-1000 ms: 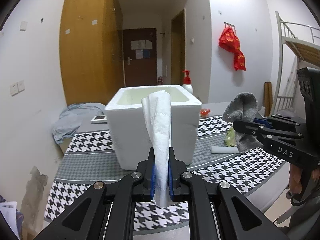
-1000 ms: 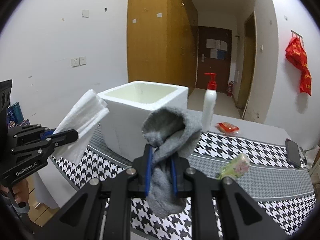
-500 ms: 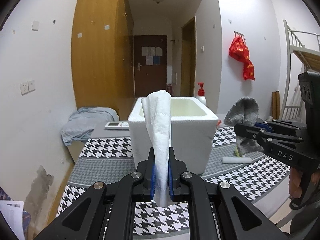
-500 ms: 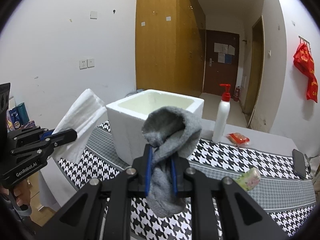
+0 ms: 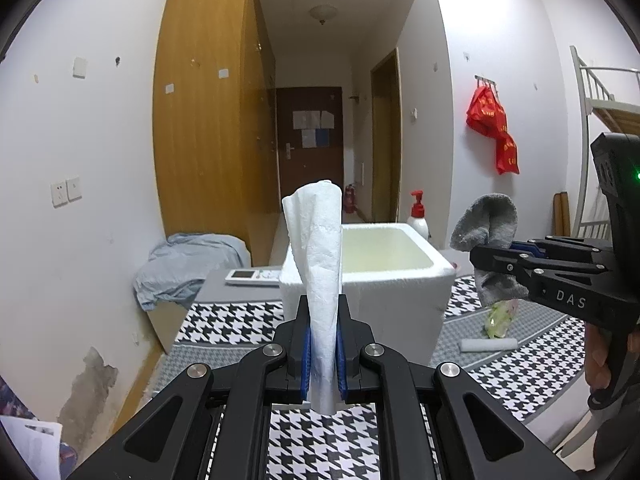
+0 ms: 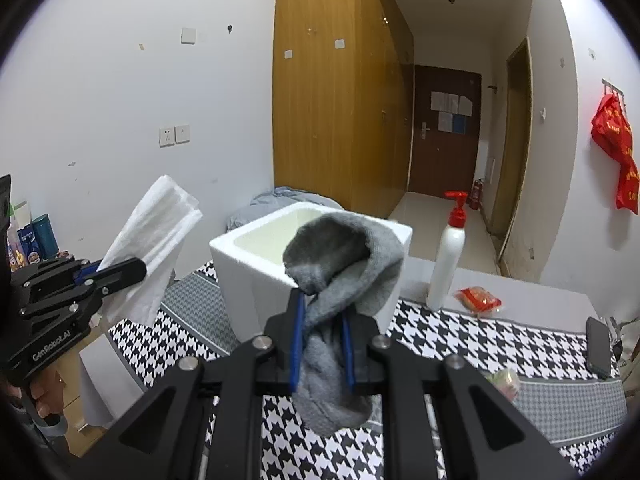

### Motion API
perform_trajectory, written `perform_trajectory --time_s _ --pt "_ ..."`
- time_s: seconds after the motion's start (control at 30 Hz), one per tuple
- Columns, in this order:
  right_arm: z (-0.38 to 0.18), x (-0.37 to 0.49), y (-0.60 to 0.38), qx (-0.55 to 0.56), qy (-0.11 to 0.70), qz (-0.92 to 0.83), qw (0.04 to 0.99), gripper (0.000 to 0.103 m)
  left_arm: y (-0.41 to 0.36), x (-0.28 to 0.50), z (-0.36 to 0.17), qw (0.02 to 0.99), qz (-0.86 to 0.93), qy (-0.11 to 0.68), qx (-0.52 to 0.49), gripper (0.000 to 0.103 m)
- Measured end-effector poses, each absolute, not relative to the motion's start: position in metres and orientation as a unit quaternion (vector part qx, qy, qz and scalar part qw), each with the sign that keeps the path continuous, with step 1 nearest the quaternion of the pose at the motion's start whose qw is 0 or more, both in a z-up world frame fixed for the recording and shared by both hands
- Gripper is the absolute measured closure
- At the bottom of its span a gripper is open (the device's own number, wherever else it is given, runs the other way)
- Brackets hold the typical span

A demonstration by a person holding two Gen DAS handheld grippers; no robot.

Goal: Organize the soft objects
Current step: 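Carry the grey sock with the right gripper over the foam box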

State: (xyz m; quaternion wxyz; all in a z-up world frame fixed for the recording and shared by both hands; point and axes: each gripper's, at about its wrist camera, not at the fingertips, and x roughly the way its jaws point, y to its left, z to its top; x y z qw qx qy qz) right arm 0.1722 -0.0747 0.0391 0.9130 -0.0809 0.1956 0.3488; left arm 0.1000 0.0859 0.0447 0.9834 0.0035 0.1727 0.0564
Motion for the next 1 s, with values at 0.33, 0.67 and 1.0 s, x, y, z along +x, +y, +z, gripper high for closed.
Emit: perform_trajectory --time_s 0.33,0.67,1.0 --pt "0.061 0.183 -0.058 -0.077 0.180 0.360 0.912 0.083 0.103 0.109 0.062 0.986 0.074 0.150 -0.003 0.092" --pt "0.062 0.202 -0.037 -0.080 0.182 0.368 0.908 0.083 0.108 0.132 0.067 0.988 0.071 0.135 -0.005 0.092" --pt "0.053 0.224 -0.021 -0.087 0.198 0.369 0.904 0.083 0.112 0.150 0.065 0.988 0.065 0.140 -0.011 0.092"
